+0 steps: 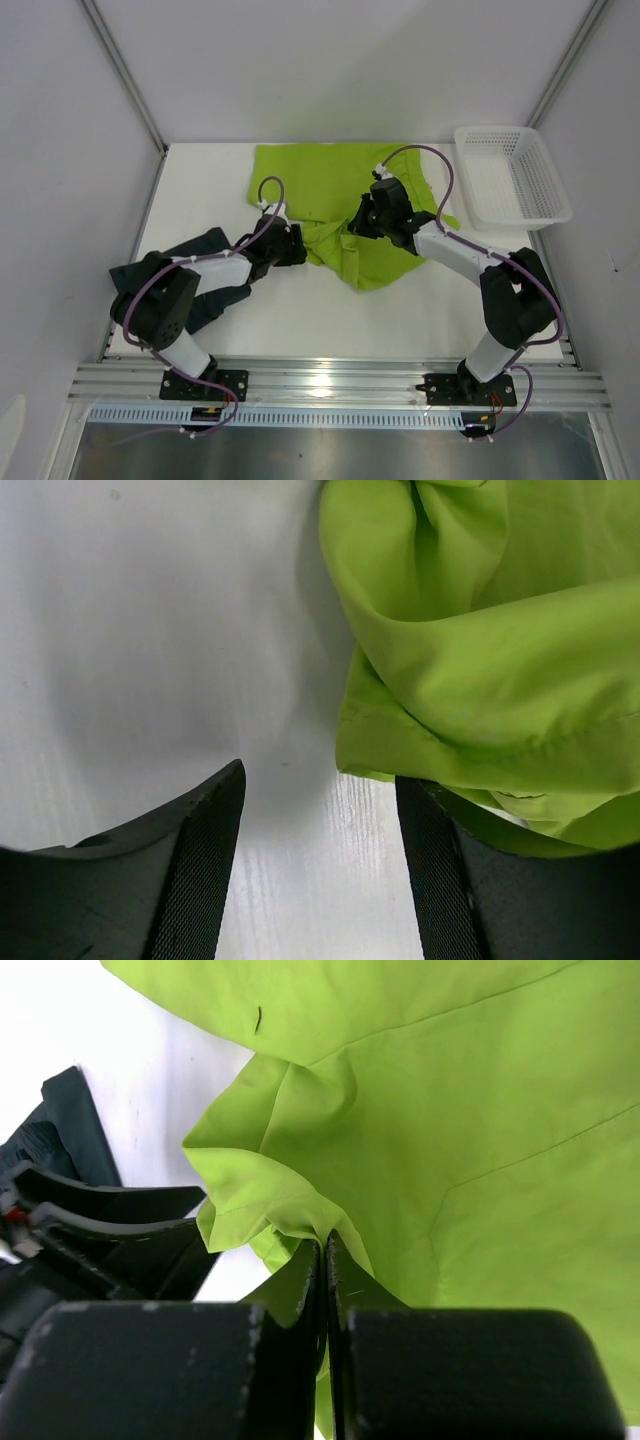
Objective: Fold and stack the shorts
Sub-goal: Flatten the shorts out
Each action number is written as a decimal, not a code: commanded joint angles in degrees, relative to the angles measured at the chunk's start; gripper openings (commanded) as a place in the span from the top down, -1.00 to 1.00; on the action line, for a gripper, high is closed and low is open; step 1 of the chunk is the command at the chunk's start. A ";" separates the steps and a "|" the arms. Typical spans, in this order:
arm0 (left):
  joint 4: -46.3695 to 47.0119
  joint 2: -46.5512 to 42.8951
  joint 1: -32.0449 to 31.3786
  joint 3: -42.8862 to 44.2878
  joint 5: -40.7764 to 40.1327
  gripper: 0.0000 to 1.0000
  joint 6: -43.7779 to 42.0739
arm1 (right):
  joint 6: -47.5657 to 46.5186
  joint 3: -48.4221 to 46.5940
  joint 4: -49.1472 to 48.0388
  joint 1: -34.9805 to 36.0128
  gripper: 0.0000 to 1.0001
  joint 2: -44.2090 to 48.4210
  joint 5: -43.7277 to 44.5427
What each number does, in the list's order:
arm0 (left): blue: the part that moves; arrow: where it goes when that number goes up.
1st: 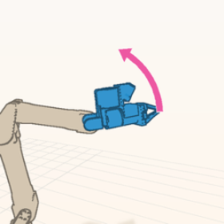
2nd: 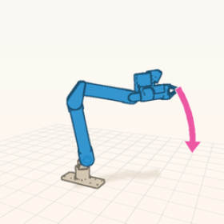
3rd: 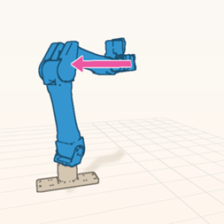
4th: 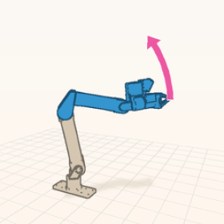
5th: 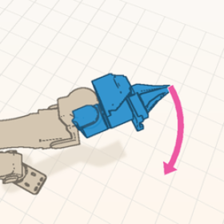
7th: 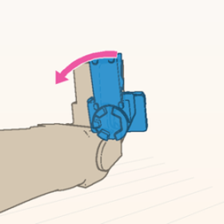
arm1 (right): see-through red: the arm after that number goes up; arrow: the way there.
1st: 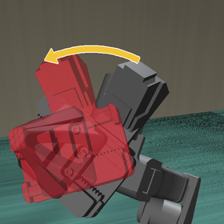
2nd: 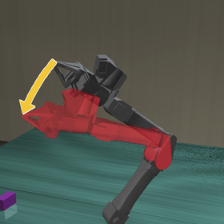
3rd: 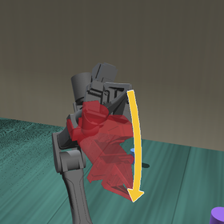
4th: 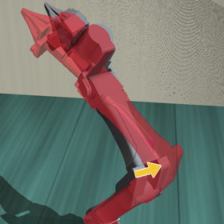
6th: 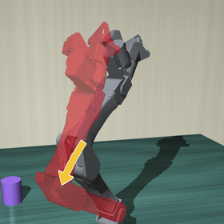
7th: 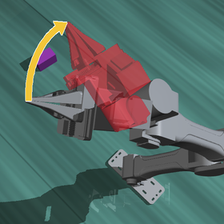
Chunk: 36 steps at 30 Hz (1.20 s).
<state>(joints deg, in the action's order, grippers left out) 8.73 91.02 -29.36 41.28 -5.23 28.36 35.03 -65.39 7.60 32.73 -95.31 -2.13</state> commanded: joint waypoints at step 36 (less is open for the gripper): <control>-12.69 7.76 9.50 24.02 -14.01 1.00 -10.78 | -6.02 -0.44 2.94 21.48 1.00 3.56 13.90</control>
<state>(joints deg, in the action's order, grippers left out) -3.51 100.60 -22.06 61.47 -12.34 20.29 30.79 -63.64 6.79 50.83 -92.07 6.83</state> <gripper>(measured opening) 0.007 0.009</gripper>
